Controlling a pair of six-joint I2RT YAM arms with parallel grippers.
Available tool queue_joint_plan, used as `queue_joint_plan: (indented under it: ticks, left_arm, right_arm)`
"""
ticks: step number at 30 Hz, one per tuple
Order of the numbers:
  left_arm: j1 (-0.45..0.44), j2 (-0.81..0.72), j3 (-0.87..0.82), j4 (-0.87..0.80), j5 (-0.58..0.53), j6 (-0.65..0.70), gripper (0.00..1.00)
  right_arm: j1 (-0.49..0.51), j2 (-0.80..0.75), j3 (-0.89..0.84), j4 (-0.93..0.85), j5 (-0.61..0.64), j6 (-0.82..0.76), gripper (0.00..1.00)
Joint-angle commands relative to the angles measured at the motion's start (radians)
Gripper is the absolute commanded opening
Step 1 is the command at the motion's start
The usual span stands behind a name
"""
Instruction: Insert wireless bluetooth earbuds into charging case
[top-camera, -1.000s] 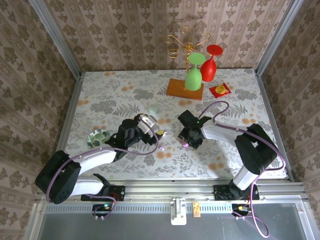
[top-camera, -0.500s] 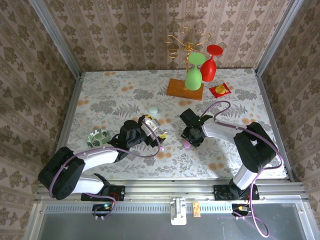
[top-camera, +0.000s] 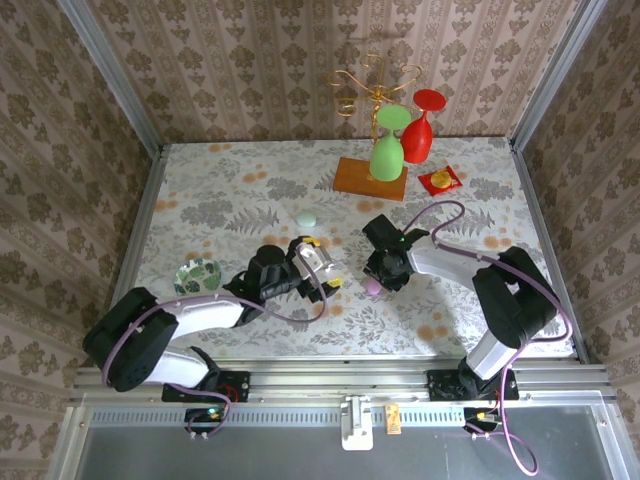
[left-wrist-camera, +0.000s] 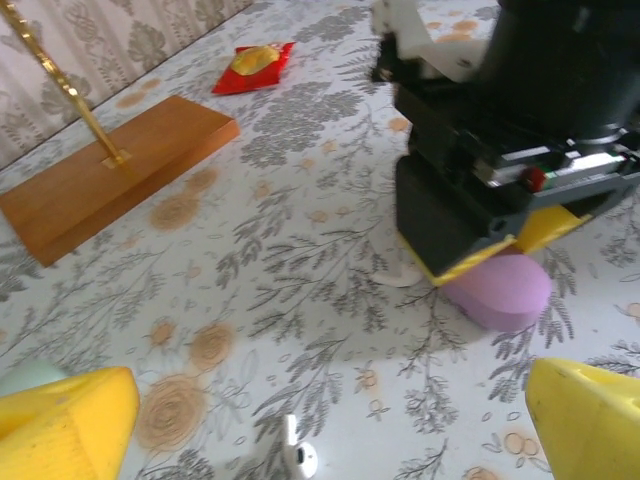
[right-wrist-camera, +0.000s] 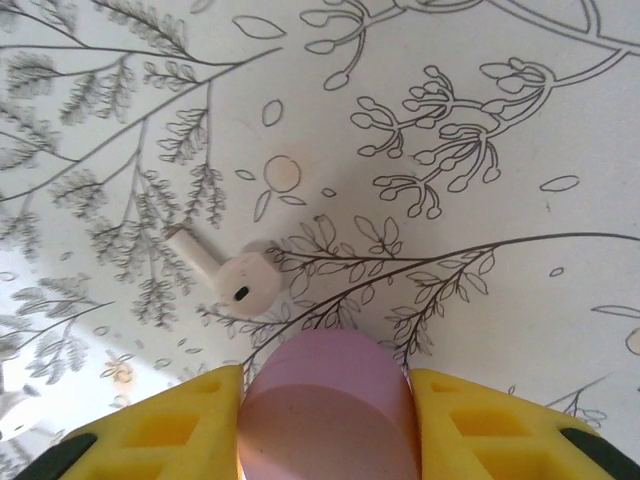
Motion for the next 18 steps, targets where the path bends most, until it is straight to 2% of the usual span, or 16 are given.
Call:
queue_joint_plan:
  ticks: [1, 6, 12, 18]
  left_arm:
    - [-0.048, 0.043, 0.001, 0.122, -0.025, -0.040, 1.00]
    - [-0.103, 0.151, -0.015, 0.337, -0.044, -0.047, 0.96]
    - [-0.144, 0.300, 0.004, 0.545, -0.044, -0.022, 0.79]
    - [-0.166, 0.377, 0.031, 0.589, -0.081, 0.011, 0.69]
  right_arm:
    - [-0.005, -0.086, -0.037, 0.042, 0.001, 0.062, 0.38]
    - [-0.006, -0.160, -0.057, 0.083, -0.008, 0.100, 0.38]
    - [-0.006, -0.194, -0.053, 0.131, -0.059, 0.131, 0.38]
    - [-0.007, -0.214, -0.055, 0.177, -0.087, 0.153, 0.38]
